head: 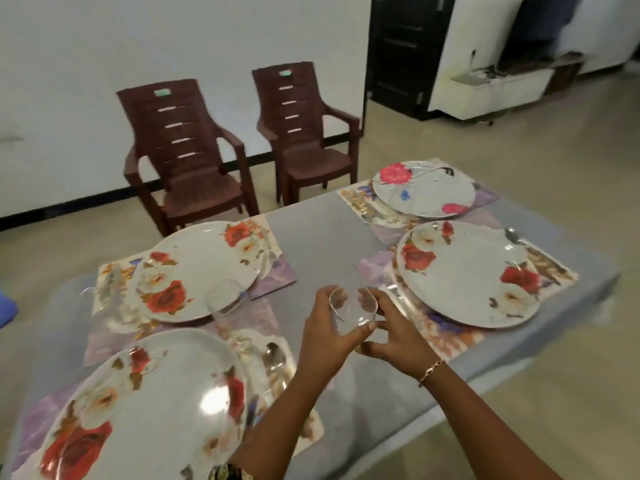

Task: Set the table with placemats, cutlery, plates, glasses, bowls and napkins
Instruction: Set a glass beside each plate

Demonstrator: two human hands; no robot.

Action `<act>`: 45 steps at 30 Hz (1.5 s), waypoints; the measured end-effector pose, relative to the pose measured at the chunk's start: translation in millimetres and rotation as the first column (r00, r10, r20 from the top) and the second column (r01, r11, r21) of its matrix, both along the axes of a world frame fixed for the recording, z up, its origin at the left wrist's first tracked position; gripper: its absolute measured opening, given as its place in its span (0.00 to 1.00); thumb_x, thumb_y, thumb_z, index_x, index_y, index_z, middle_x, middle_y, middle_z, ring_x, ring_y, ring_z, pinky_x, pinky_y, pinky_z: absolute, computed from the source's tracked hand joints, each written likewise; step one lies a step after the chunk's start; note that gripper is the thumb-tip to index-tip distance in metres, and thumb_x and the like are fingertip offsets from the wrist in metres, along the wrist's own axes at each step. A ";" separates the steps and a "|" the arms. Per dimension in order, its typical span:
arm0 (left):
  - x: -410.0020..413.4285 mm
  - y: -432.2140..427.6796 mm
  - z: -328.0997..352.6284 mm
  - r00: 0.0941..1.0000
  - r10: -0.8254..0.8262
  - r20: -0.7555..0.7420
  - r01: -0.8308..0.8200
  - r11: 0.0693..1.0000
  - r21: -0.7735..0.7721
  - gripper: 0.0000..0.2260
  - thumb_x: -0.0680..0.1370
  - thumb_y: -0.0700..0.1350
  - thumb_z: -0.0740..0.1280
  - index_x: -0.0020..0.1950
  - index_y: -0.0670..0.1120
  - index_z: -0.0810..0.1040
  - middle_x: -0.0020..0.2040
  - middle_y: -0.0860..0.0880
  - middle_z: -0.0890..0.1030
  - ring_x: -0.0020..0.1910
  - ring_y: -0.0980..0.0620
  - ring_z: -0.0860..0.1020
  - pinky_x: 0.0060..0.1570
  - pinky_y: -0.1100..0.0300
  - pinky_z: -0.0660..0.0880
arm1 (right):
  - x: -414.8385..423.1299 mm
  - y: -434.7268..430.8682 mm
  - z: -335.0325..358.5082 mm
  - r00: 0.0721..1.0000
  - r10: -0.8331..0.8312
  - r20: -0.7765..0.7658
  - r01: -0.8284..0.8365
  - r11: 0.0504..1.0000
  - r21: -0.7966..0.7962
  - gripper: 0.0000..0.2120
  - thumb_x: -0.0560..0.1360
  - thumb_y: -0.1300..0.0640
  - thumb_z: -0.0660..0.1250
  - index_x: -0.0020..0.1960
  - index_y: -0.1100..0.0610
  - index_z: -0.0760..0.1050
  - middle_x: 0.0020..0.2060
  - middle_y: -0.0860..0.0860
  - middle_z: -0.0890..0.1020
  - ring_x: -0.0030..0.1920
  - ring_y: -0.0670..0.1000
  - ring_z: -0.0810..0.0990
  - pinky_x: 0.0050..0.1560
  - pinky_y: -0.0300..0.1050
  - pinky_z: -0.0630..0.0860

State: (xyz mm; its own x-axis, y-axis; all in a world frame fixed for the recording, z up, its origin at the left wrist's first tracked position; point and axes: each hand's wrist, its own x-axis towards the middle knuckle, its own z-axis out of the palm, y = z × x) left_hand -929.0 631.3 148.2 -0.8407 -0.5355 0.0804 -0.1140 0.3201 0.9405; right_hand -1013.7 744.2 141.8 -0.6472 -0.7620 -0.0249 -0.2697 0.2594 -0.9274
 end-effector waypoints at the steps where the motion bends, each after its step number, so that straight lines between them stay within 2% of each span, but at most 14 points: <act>1: -15.1 13.3 1.6 0.999 -0.034 0.000 0.034 0.999 -0.016 0.28 0.60 0.64 0.69 0.55 0.58 0.66 0.53 0.59 0.76 0.54 0.63 0.75 0.48 0.77 0.68 | -11.8 13.9 0.3 1.000 -0.025 0.008 0.025 1.000 -0.012 0.35 0.61 0.51 0.73 0.63 0.40 0.60 0.63 0.38 0.68 0.65 0.39 0.67 0.62 0.40 0.71; 3: -45.3 39.3 2.2 0.996 -0.088 0.004 0.088 0.996 -0.029 0.24 0.62 0.60 0.72 0.53 0.60 0.66 0.52 0.63 0.75 0.51 0.66 0.75 0.46 0.78 0.68 | -37.6 40.9 2.2 0.998 -0.064 0.030 0.065 0.997 -0.038 0.37 0.59 0.48 0.72 0.64 0.41 0.61 0.63 0.39 0.70 0.65 0.39 0.69 0.59 0.37 0.73; 5: -77.1 64.9 0.9 0.994 -0.112 0.002 0.112 0.993 -0.025 0.24 0.61 0.59 0.72 0.53 0.60 0.68 0.51 0.62 0.76 0.51 0.68 0.74 0.46 0.77 0.70 | -68.6 69.1 5.2 0.997 -0.069 0.047 0.071 0.996 -0.047 0.37 0.57 0.48 0.72 0.63 0.42 0.62 0.62 0.40 0.72 0.63 0.38 0.71 0.56 0.33 0.74; 9: -136.4 114.9 -0.6 0.988 -0.156 -0.007 0.156 0.988 0.000 0.28 0.59 0.60 0.71 0.57 0.60 0.68 0.53 0.64 0.75 0.53 0.72 0.73 0.48 0.77 0.69 | -131.5 121.8 7.4 0.998 -0.059 -0.020 0.059 0.998 -0.005 0.34 0.59 0.59 0.72 0.61 0.41 0.63 0.58 0.39 0.74 0.61 0.40 0.72 0.58 0.44 0.75; 12: -170.0 145.6 3.4 0.983 -0.184 0.007 0.184 0.983 -0.016 0.26 0.62 0.57 0.72 0.57 0.61 0.65 0.53 0.69 0.70 0.52 0.77 0.69 0.47 0.82 0.65 | -167.9 152.6 6.3 0.996 -0.078 -0.043 0.078 0.997 0.011 0.32 0.60 0.59 0.71 0.59 0.43 0.64 0.56 0.41 0.74 0.61 0.43 0.74 0.57 0.43 0.75; 18: -221.8 169.8 1.5 0.967 -0.241 0.079 0.245 0.969 -0.040 0.36 0.64 0.58 0.73 0.68 0.56 0.62 0.64 0.61 0.67 0.60 0.66 0.67 0.54 0.81 0.62 | -217.7 182.9 6.5 0.987 -0.139 -0.077 0.139 0.990 -0.011 0.35 0.57 0.51 0.74 0.60 0.47 0.64 0.54 0.38 0.73 0.58 0.41 0.73 0.49 0.30 0.74; 21: -245.3 166.7 -4.2 0.969 -0.215 0.122 0.222 0.974 -0.045 0.35 0.69 0.54 0.74 0.71 0.53 0.61 0.67 0.58 0.65 0.62 0.63 0.65 0.57 0.75 0.61 | -249.0 190.9 3.7 0.979 -0.196 -0.048 0.194 0.980 -0.037 0.38 0.55 0.44 0.76 0.60 0.47 0.63 0.53 0.38 0.74 0.57 0.39 0.73 0.48 0.31 0.73; 24: -264.3 161.1 -18.5 0.975 -0.124 0.183 0.140 0.987 -0.077 0.31 0.73 0.58 0.68 0.72 0.52 0.61 0.71 0.55 0.65 0.65 0.60 0.65 0.61 0.67 0.60 | -286.6 194.7 2.7 0.966 -0.256 -0.044 0.253 0.966 -0.054 0.34 0.56 0.54 0.79 0.55 0.45 0.63 0.51 0.40 0.74 0.54 0.38 0.73 0.47 0.31 0.72; 28: -296.1 150.9 -34.8 0.966 -0.039 0.257 0.082 0.984 -0.160 0.29 0.74 0.57 0.66 0.72 0.50 0.63 0.71 0.52 0.66 0.69 0.55 0.65 0.61 0.66 0.59 | -341.2 191.5 -2.5 0.930 -0.359 -0.072 0.354 0.932 -0.082 0.35 0.58 0.61 0.81 0.57 0.53 0.64 0.49 0.46 0.75 0.51 0.48 0.75 0.51 0.42 0.72; 31: -321.9 148.3 -38.7 0.964 -0.004 0.265 0.058 0.979 -0.193 0.27 0.75 0.57 0.67 0.69 0.47 0.66 0.67 0.51 0.69 0.67 0.53 0.67 0.58 0.69 0.59 | -378.3 182.4 -7.5 0.900 -0.427 -0.092 0.421 0.904 -0.077 0.34 0.59 0.62 0.80 0.57 0.55 0.62 0.50 0.52 0.74 0.51 0.52 0.74 0.52 0.44 0.71; 34: -339.3 147.3 -41.8 0.956 -0.010 0.294 0.089 0.962 -0.257 0.33 0.70 0.65 0.60 0.69 0.46 0.67 0.65 0.49 0.71 0.64 0.53 0.68 0.58 0.68 0.61 | -408.4 170.0 -11.9 0.864 -0.492 -0.108 0.485 0.871 -0.079 0.34 0.60 0.62 0.79 0.55 0.54 0.61 0.50 0.54 0.74 0.50 0.53 0.73 0.50 0.43 0.69; 39: -351.4 142.7 -59.3 0.936 0.064 0.347 0.091 0.906 -0.413 0.23 0.77 0.54 0.65 0.69 0.46 0.67 0.65 0.49 0.70 0.65 0.52 0.68 0.62 0.64 0.63 | -451.5 148.6 -23.2 0.856 -0.495 -0.149 0.496 0.868 -0.030 0.30 0.61 0.64 0.78 0.52 0.56 0.59 0.48 0.54 0.71 0.46 0.52 0.71 0.45 0.40 0.66; 45: -367.6 152.4 -65.7 0.889 0.129 0.440 0.114 0.867 -0.485 0.23 0.77 0.56 0.62 0.70 0.49 0.65 0.68 0.51 0.67 0.66 0.53 0.67 0.65 0.63 0.62 | -491.4 132.0 -42.1 0.878 -0.453 -0.153 0.464 0.885 0.041 0.30 0.61 0.61 0.78 0.51 0.55 0.59 0.46 0.55 0.71 0.45 0.55 0.73 0.44 0.43 0.68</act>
State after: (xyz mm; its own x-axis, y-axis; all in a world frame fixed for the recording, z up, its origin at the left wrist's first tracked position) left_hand -1296.5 783.6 82.5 -0.8440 -0.5341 -0.0495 -0.4824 0.7153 0.5056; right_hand -1505.0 876.2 99.7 -0.9247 -0.3783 0.0429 -0.2247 0.4512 -0.8637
